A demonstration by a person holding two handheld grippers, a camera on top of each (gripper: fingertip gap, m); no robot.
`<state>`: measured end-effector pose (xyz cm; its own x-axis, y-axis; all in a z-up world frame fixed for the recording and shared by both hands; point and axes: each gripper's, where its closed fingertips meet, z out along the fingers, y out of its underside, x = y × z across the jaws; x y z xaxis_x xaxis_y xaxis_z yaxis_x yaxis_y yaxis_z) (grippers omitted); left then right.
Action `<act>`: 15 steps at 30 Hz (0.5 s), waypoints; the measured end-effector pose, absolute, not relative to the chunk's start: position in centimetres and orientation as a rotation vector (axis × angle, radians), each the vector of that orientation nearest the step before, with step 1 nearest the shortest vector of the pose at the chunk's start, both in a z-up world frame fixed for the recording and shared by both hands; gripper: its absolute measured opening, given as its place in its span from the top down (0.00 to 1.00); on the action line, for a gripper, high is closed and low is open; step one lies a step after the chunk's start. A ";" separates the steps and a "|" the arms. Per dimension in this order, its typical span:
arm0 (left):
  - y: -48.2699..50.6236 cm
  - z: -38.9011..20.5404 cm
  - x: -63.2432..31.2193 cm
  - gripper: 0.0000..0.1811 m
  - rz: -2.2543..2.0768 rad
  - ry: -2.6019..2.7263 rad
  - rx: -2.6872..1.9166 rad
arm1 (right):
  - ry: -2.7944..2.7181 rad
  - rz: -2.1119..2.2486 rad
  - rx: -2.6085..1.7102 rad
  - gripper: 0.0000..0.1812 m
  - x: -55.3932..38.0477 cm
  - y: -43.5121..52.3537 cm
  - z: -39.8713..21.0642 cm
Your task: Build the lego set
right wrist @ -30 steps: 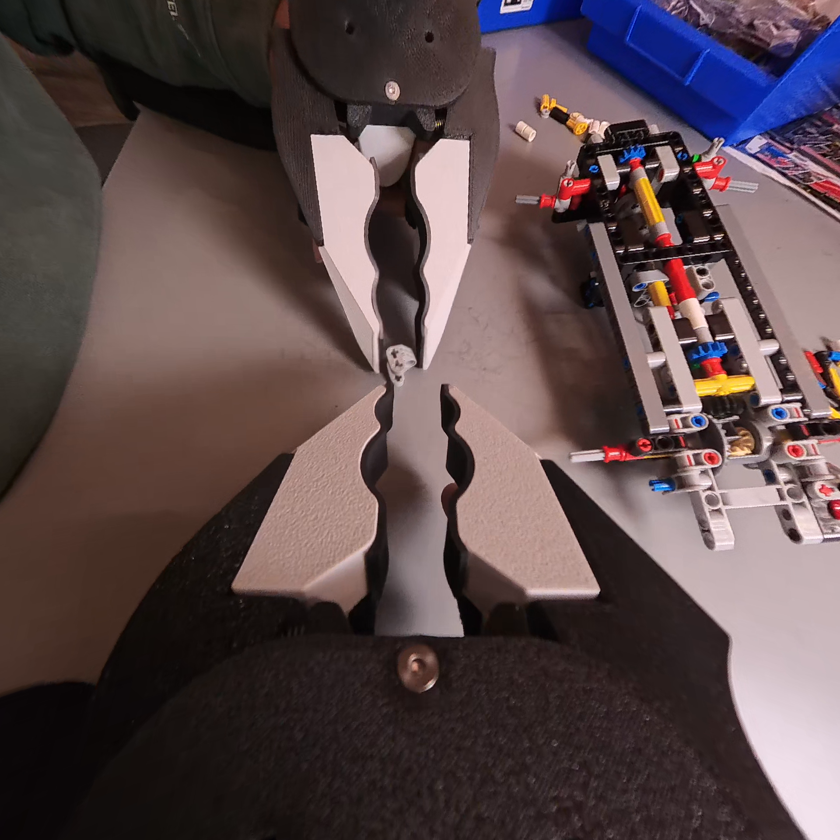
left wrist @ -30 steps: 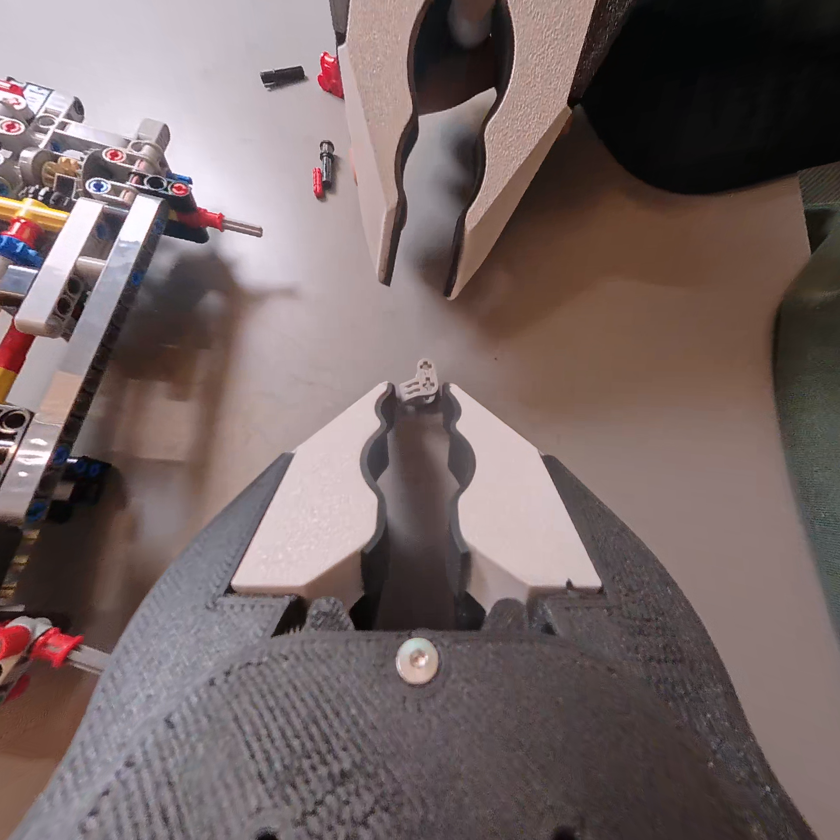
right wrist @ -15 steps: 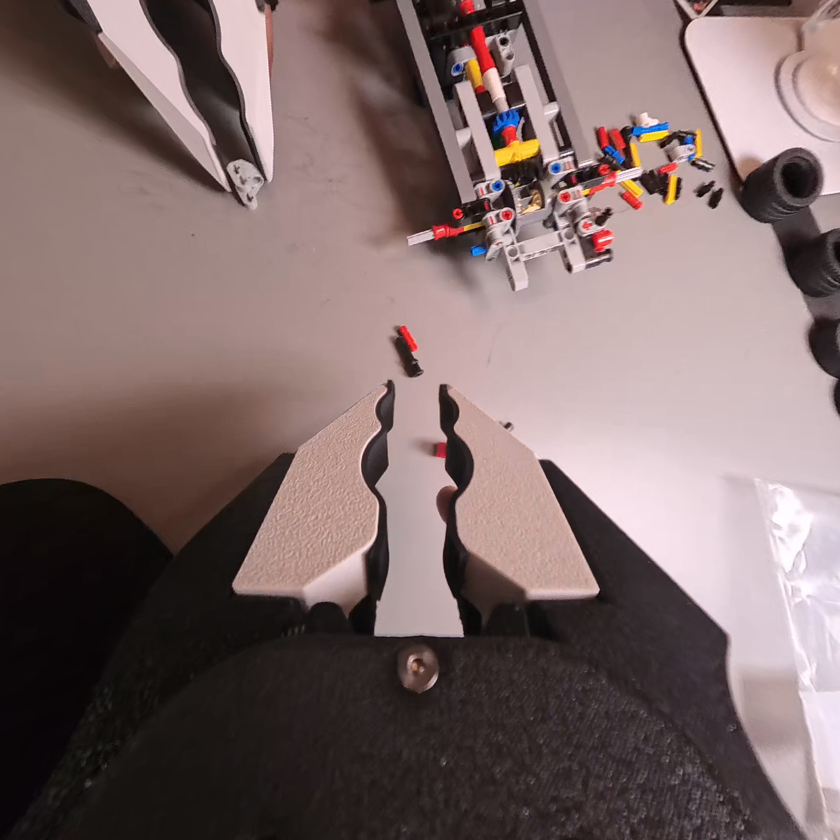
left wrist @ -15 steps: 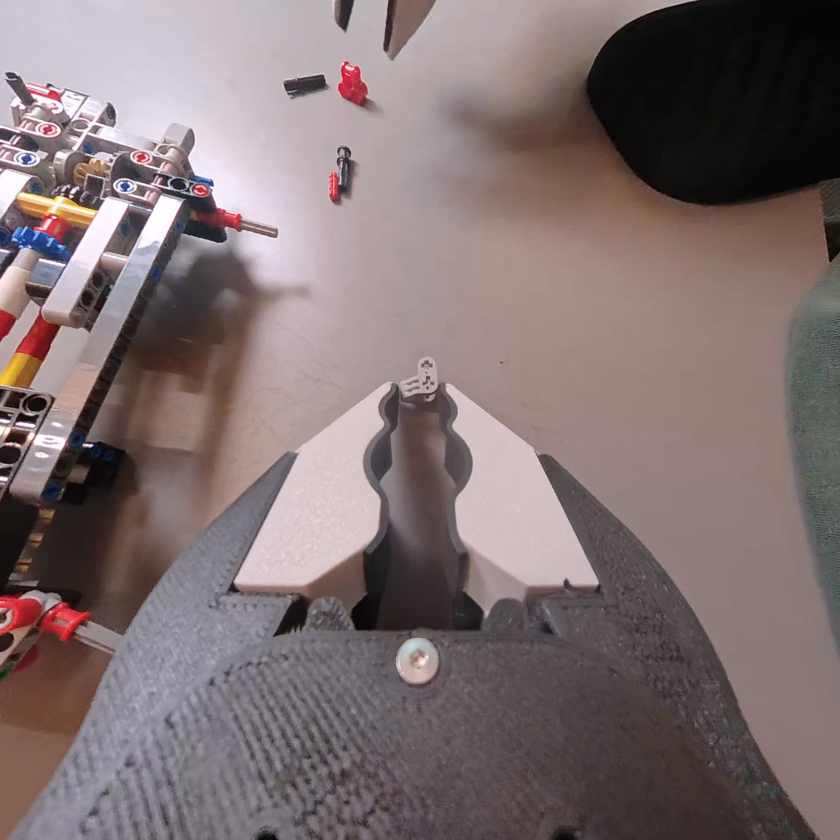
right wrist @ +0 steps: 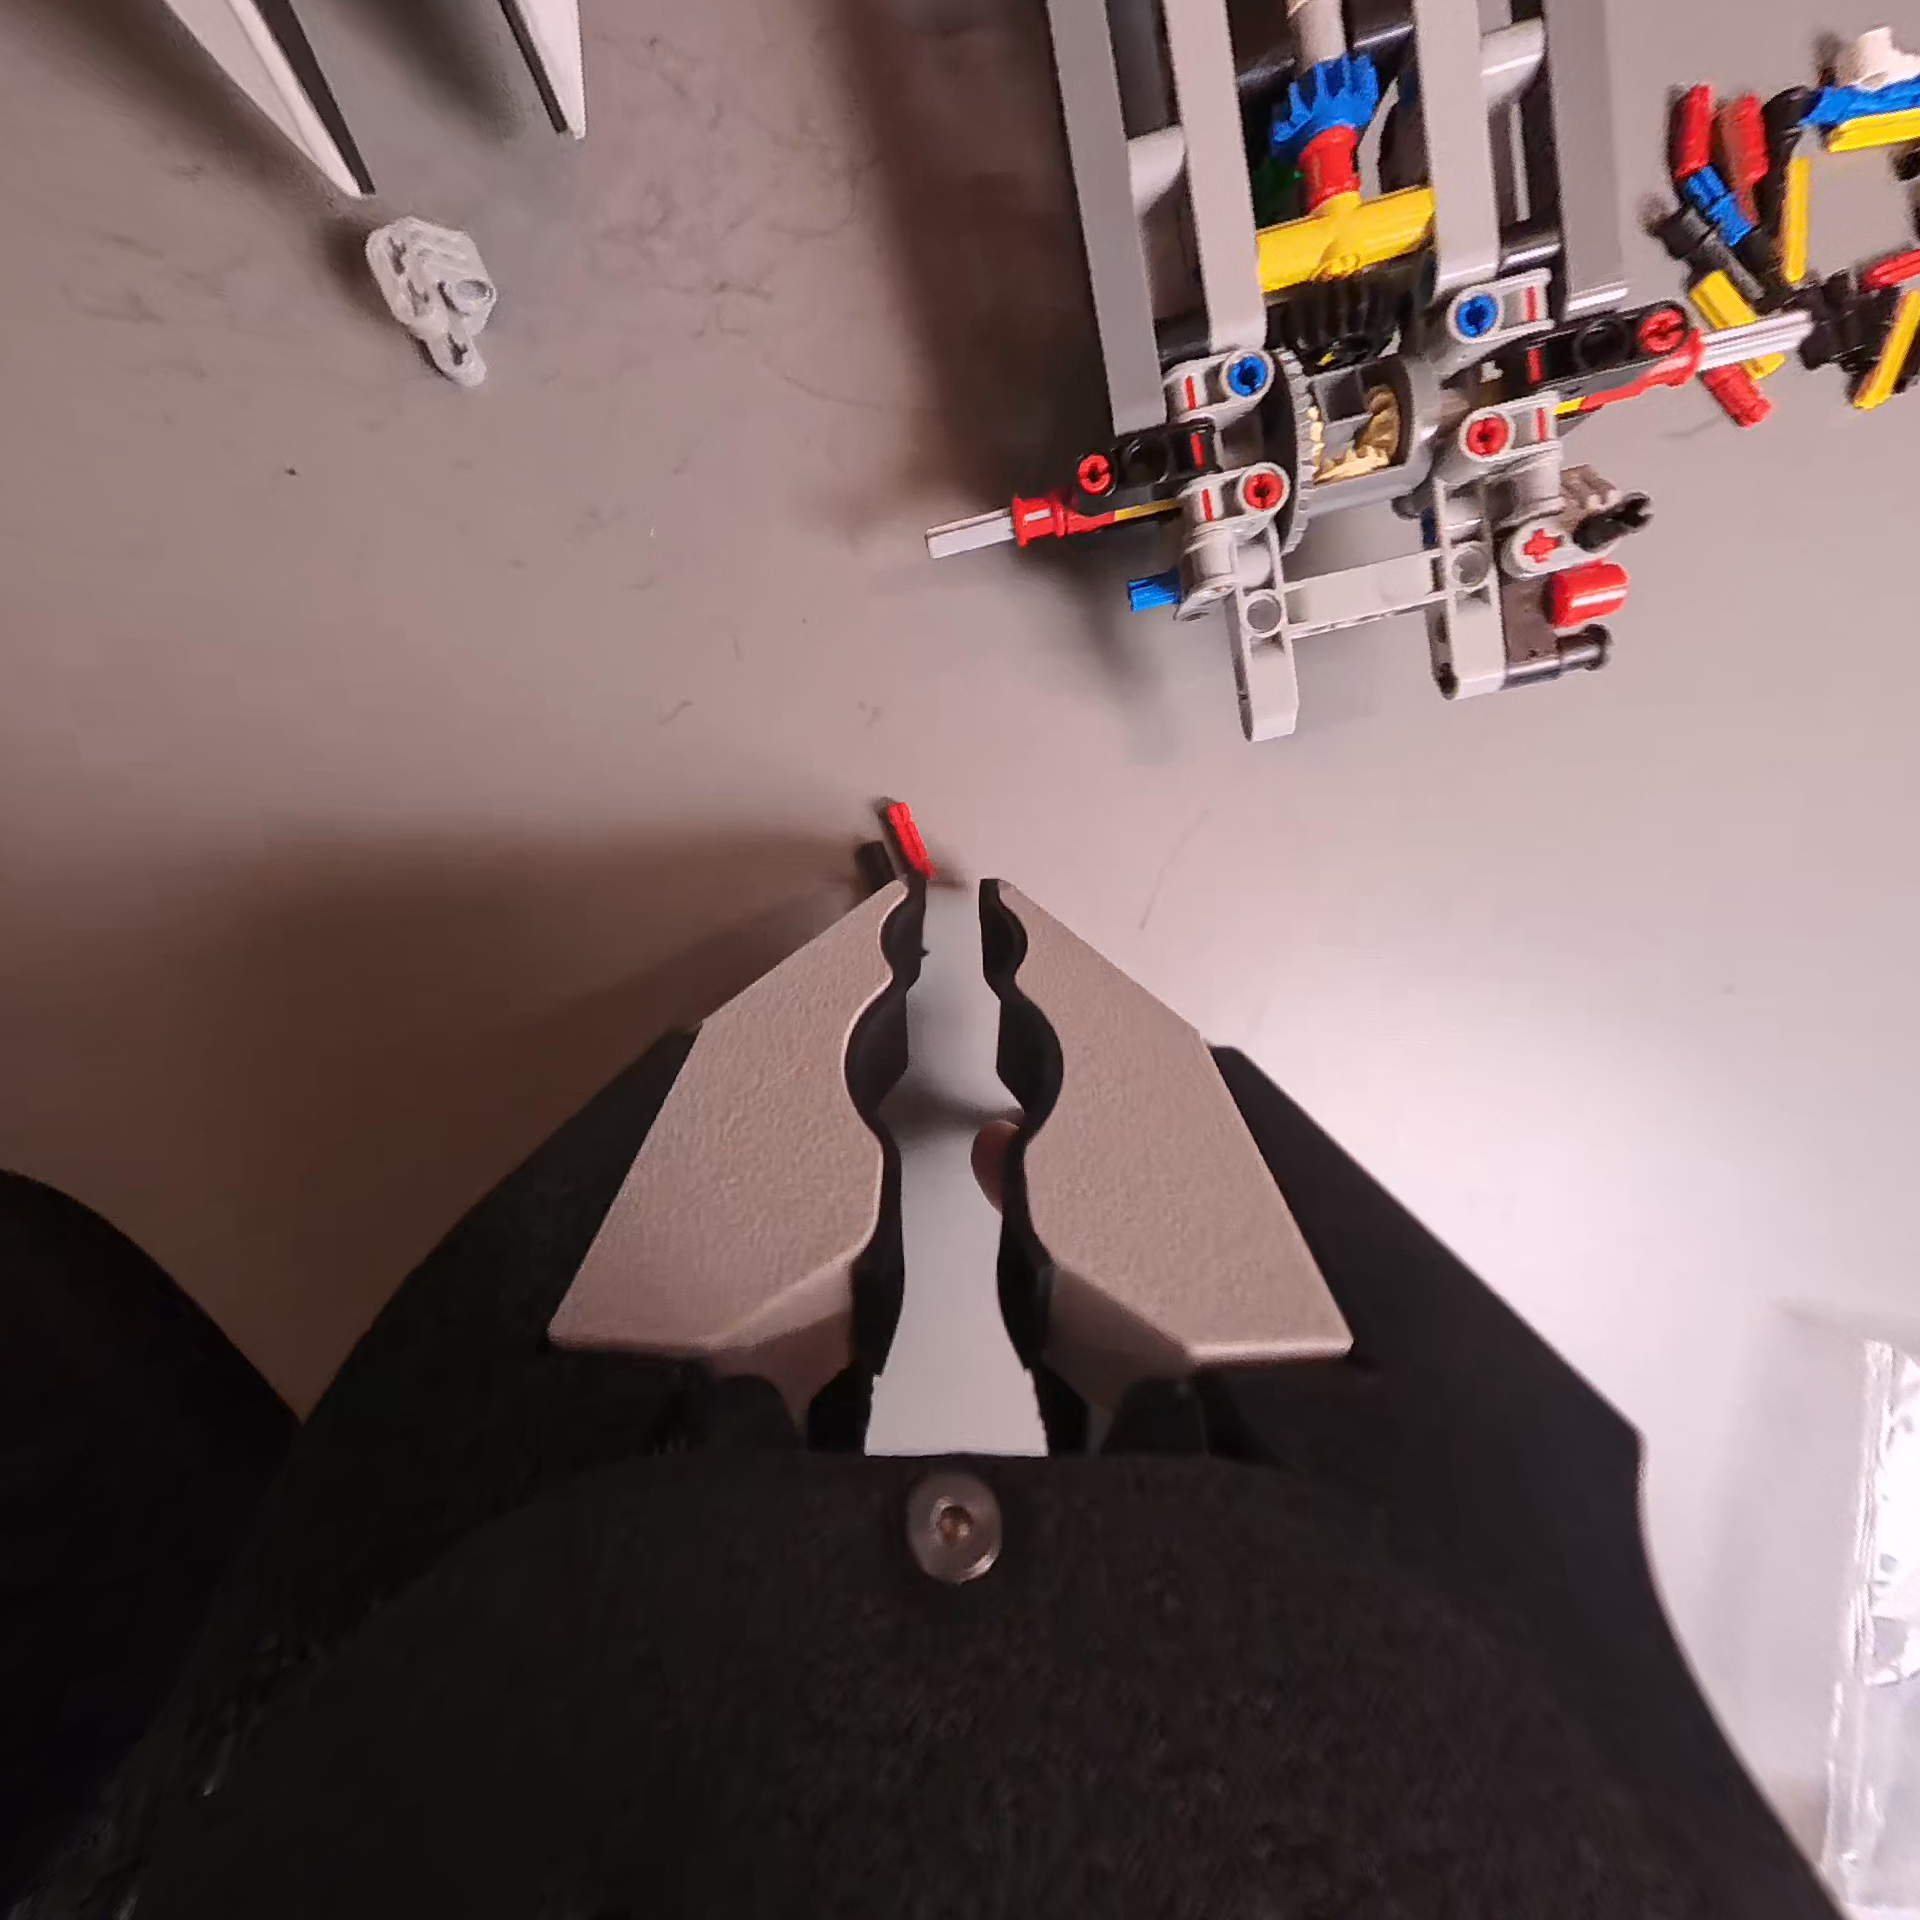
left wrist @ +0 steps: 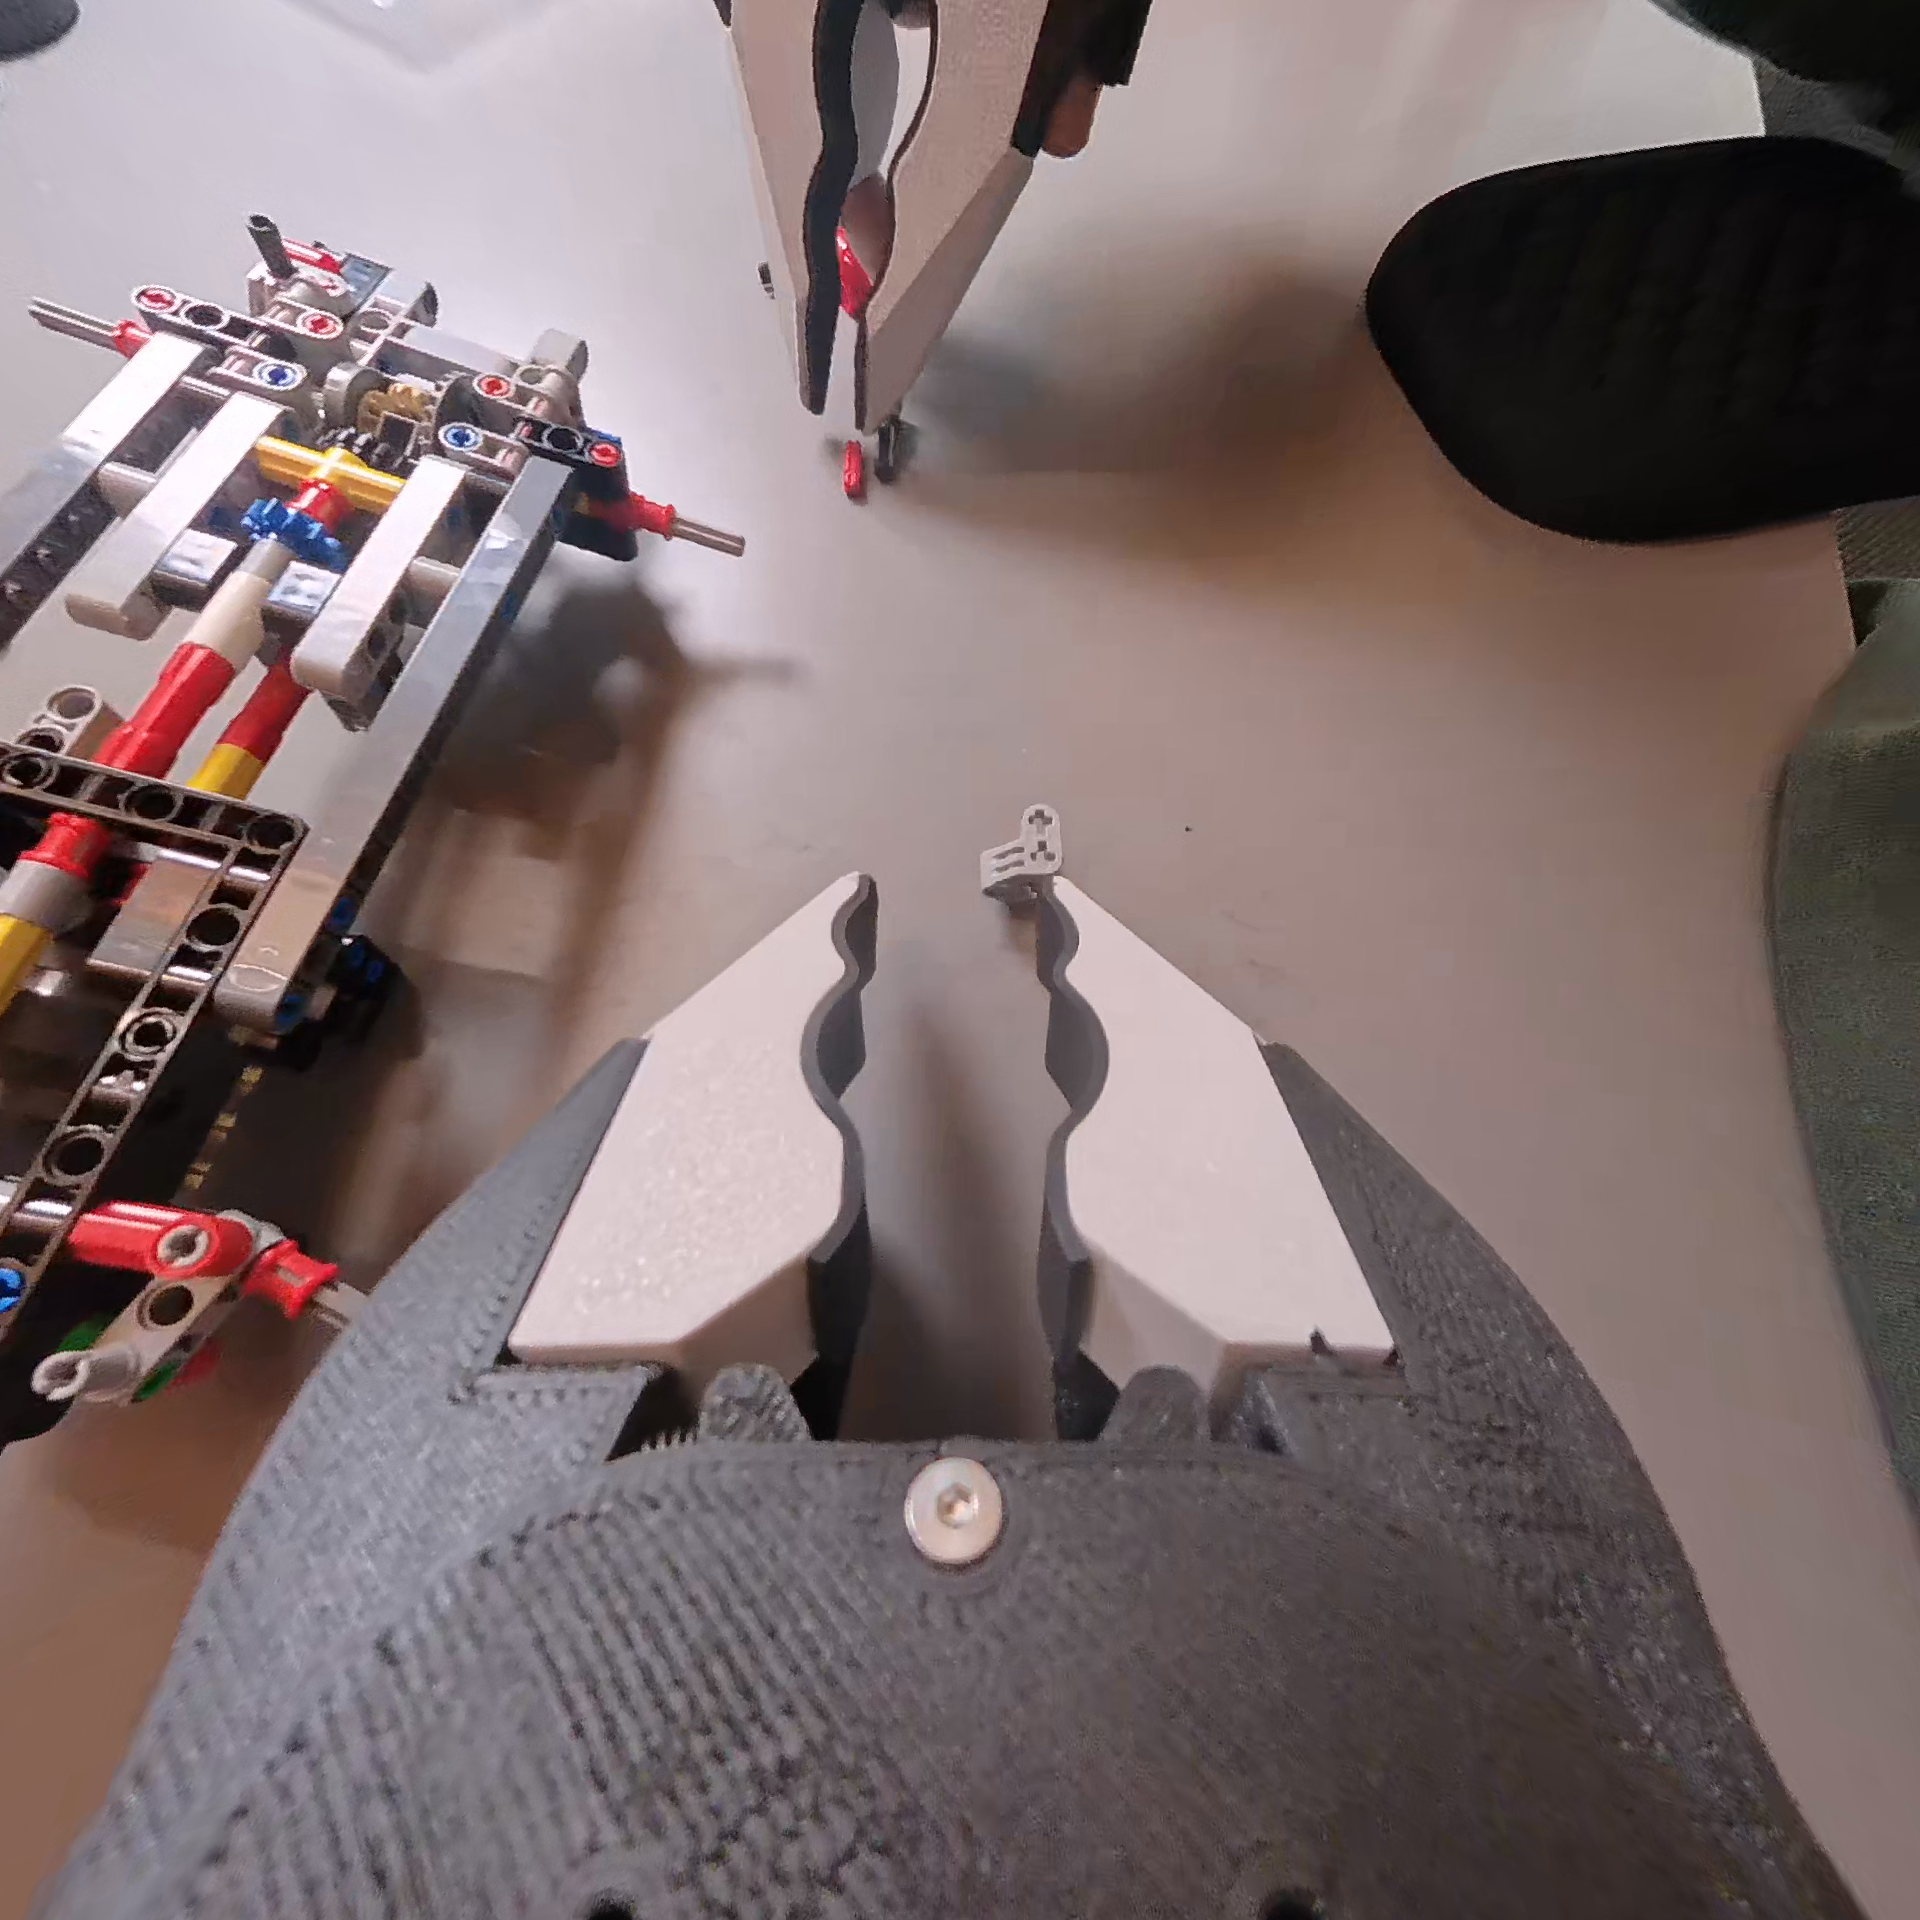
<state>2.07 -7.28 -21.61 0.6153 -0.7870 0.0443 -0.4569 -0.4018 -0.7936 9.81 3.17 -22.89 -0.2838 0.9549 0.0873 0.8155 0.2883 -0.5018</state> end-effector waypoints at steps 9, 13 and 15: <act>-7.3 -21.5 1.7 0.84 -0.535 0.980 -2.052 | -2.244 0.495 -1.572 0.95 9.6 2.6 -23.3; -7.4 -21.5 1.7 0.84 -0.530 0.984 -2.050 | -2.258 0.502 -1.562 0.99 9.5 2.4 -23.4; -7.3 -21.4 1.7 0.84 -0.532 0.981 -2.049 | -2.259 0.505 -1.561 1.00 9.4 2.4 -23.4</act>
